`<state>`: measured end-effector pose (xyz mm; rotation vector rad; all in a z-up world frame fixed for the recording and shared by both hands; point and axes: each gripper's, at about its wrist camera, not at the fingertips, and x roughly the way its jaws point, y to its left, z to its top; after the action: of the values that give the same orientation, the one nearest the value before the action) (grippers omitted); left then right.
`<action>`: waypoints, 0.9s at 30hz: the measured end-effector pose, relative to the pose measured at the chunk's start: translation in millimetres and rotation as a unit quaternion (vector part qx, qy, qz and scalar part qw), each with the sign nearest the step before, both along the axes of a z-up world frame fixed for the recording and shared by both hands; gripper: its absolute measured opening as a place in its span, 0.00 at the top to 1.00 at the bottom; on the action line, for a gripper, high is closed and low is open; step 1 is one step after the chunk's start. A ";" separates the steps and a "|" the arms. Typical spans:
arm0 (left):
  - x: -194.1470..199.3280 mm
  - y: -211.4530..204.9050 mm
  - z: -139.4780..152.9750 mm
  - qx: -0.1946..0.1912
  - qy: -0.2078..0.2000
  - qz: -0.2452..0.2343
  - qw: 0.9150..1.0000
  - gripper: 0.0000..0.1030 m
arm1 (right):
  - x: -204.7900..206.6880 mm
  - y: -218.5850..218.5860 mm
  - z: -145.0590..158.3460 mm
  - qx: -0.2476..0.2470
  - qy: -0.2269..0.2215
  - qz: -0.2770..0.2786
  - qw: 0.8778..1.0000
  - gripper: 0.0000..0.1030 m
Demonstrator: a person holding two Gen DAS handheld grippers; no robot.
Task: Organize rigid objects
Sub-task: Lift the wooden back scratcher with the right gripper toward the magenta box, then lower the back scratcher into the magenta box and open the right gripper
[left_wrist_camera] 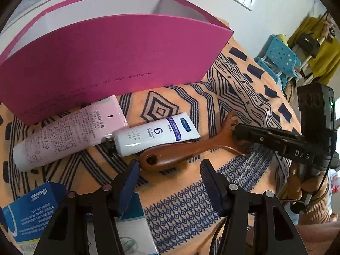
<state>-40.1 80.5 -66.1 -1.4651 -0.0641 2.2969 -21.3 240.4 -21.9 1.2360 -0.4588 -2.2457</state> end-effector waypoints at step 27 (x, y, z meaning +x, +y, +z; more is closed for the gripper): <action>0.0 -26.2 84.5 0.029 0.096 0.028 0.995 0.42 | -6.0 -23.2 82.4 0.006 0.103 0.030 0.994 0.87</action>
<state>-40.2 54.3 18.4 -1.2237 -0.1159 2.4486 -27.2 217.2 60.5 0.9969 -0.3267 -2.2956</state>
